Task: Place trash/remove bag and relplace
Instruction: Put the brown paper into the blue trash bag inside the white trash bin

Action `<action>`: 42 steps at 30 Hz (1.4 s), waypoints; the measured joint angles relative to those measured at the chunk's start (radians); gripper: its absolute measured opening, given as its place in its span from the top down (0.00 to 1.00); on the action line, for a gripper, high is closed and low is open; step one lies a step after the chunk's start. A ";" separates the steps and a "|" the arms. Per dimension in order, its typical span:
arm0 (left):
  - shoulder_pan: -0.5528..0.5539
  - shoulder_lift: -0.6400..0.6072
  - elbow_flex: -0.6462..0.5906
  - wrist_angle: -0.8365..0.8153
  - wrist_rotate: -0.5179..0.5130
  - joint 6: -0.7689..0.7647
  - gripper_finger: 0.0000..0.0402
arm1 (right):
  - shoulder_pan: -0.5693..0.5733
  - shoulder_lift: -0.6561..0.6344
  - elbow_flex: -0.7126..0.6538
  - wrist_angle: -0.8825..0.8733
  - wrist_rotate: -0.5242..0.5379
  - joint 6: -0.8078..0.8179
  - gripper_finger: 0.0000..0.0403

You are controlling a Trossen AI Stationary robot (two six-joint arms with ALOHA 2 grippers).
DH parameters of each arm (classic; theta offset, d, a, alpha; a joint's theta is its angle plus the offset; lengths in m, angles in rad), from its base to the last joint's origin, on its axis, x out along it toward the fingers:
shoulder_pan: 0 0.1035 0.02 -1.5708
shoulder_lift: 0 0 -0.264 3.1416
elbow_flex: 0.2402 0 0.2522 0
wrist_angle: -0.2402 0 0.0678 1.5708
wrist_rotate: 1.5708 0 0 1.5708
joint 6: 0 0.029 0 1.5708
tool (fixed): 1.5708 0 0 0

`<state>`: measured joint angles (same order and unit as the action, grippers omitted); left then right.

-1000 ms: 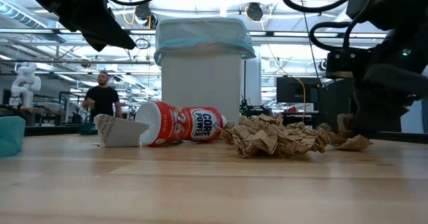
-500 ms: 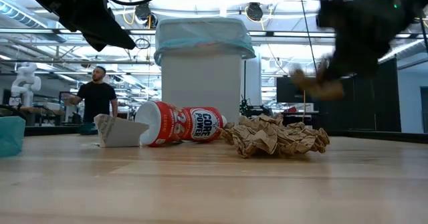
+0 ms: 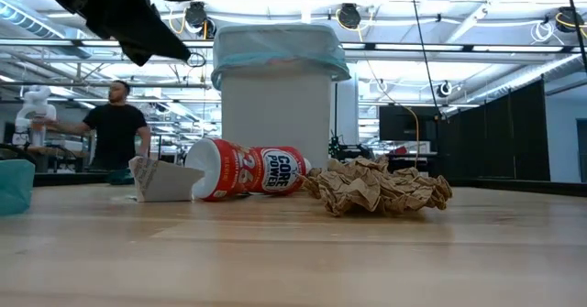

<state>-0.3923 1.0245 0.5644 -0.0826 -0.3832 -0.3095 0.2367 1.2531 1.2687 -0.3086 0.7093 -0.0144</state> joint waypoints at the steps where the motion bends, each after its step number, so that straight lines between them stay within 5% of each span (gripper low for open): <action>1: 0.000 0.000 0.000 0.008 0.000 0.002 0.96 | -0.039 0.013 0.032 -0.002 -0.030 -0.029 1.00; 12: 0.000 0.000 0.000 0.018 0.000 0.008 0.96 | -0.451 0.228 0.247 -0.006 -0.456 -0.067 1.00; 20: 0.000 0.000 0.000 0.020 0.000 0.009 0.96 | -0.599 0.390 0.361 -0.016 -0.654 -0.006 1.00; 32: 0.000 0.000 0.000 0.022 0.000 0.010 0.96 | -0.644 0.501 0.398 -0.021 -0.687 0.013 0.98; 42: 0.000 0.000 0.000 0.022 0.000 0.008 0.96 | -0.653 0.493 0.399 -0.010 -0.685 0.055 0.77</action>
<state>-0.3923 1.0245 0.5644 -0.0608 -0.3832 -0.3016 -0.4160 1.7466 1.6672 -0.3187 0.0246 0.0409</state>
